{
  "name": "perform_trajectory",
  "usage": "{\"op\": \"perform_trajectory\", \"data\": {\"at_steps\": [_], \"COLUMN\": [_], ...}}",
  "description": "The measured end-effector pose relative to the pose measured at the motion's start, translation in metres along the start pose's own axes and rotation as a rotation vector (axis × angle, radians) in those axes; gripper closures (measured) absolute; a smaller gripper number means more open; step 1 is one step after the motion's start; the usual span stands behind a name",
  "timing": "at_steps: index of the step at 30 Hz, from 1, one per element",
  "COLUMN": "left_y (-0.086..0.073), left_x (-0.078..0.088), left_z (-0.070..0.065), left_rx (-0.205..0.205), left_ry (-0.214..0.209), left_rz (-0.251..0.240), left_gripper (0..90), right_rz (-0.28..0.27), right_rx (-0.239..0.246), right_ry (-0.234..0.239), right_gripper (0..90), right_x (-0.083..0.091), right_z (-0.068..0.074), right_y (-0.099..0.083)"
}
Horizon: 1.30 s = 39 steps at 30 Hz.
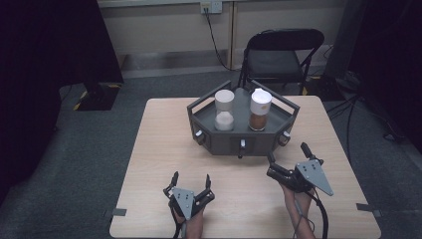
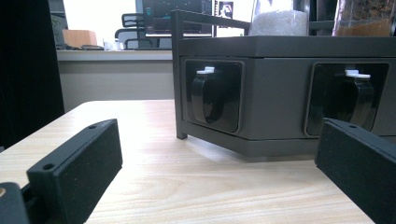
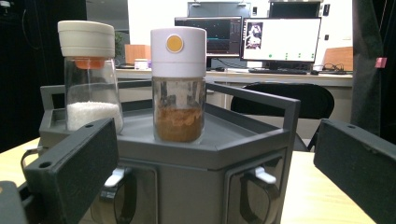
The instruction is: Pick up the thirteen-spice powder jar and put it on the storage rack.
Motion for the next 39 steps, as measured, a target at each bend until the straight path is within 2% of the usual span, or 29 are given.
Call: {"op": "perform_trajectory", "data": {"at_steps": [11, 18, 26, 31, 39], "left_y": [0.000, 0.000, 0.000, 0.000, 0.000], "left_x": [0.000, 0.000, 0.000, 0.000, 0.000], "left_z": [0.000, 0.000, 0.000, 0.000, 0.000], "left_rx": [0.000, 0.000, 0.000, 0.000, 0.000], "left_ry": [0.000, 0.000, 0.000, 0.000, 0.001], "left_rz": [0.000, 0.000, 0.000, 0.000, 0.000], "left_gripper": [0.2, 0.2, 0.2, 0.2, 0.2], "right_rz": [-0.011, 0.006, 0.022, 0.038, 0.058], "right_rx": [-0.012, -0.017, -0.006, -0.023, -0.013], "right_ry": [0.005, 0.017, -0.002, -0.008, -0.020], "right_gripper": [0.0, 0.0, 0.0, 0.0, 0.0], "right_x": [0.020, 0.027, 0.036, 0.041, 0.043], "right_z": [0.008, 0.010, 0.010, 0.008, 0.014], "right_y": [-0.011, -0.017, -0.028, -0.035, -0.045]}}
Point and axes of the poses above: each handheld gripper's, and its own axes: x roughly backward along the jaws, y roughly out of its top, z roughly to its left, the point moved 4 cm from there along -x, roughly forward along the jaws, and after that the axes turned 13 degrees about x, right-handed, at the moved point
